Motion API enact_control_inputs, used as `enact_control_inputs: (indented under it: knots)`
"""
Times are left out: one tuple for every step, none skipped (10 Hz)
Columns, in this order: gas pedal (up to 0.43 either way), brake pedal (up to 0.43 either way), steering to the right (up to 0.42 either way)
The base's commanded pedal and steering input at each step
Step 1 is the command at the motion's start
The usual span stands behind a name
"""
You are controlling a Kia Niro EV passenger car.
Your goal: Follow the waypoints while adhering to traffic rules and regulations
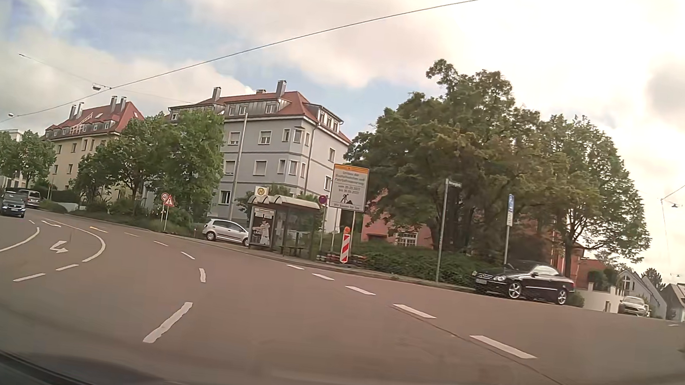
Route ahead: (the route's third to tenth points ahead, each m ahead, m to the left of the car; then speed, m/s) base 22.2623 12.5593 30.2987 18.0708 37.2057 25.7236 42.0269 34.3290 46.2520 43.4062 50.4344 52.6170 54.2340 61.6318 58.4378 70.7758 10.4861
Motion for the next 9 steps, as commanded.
enact_control_inputs:
  knots:
    - [0.067,0.0,-0.075]
    - [0.079,0.0,-0.08]
    - [0.087,0.0,-0.086]
    - [0.098,0.0,-0.089]
    - [0.11,0.0,-0.091]
    - [0.11,0.0,-0.094]
    - [0.118,0.0,-0.097]
    - [0.118,0.0,-0.099]
    - [0.13,0.0,-0.102]
